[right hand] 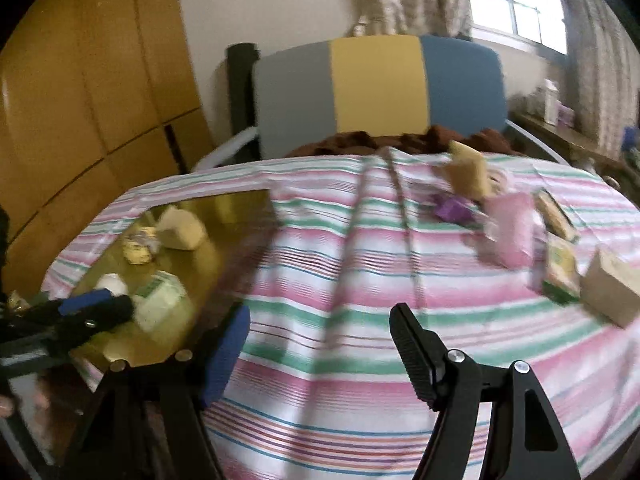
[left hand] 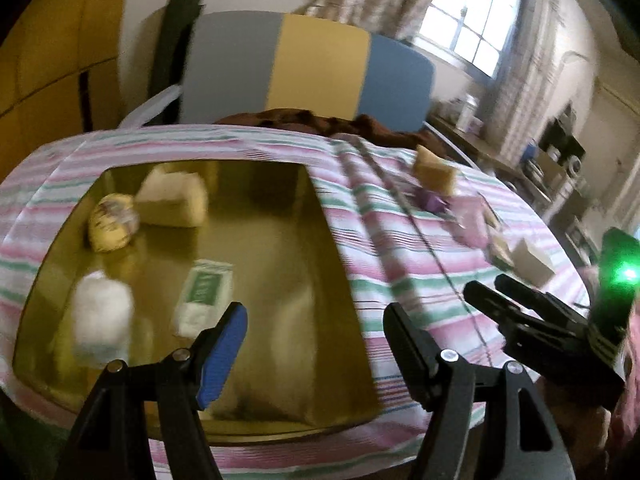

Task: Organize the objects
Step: 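Move both tools back over the remaining items on the cloth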

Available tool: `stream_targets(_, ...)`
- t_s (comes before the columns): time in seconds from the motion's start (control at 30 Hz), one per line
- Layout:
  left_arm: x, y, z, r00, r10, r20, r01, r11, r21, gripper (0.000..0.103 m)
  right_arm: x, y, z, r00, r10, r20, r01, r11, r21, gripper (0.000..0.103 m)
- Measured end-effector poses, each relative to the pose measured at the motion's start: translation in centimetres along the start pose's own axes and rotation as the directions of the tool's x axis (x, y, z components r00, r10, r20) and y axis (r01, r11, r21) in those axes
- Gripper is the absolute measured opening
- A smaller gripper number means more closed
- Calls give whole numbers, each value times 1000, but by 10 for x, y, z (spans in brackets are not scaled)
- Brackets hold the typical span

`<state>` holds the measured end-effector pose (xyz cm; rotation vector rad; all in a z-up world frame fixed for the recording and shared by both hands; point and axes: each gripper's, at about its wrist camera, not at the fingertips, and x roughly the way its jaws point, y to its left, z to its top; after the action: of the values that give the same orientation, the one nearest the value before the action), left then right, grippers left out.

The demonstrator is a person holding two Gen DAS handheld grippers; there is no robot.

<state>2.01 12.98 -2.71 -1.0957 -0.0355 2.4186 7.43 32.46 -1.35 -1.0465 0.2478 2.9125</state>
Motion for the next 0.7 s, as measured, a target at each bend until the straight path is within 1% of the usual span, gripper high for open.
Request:
stream_targets(0.13,9,-34,1,999,-31,-24,33,997,73,72,-1,-41,-10,998,-62,-17,63,996,62,73)
stream_targets(0.3,21,-69,-1,996,-67,-55,74,987,140,71,-4,-88,-17,989,-149,-24,150,984,99,71)
stream_targets(0.47,30,-97,-5,992,-90,-84,105,974,199,72,-5,-131,-9,977,-214,-5,212,964,158,71)
stream_targets(0.57,35,-107,-8,990,-94,-101,114,971,211,72,3,-155,1,967,-254,-7,251,951,178,71)
stream_targets(0.7,38,-111,-9,990,-86,-109,107,972,210,72,18,-186,20,951,-309,-20,306,928,213,71)
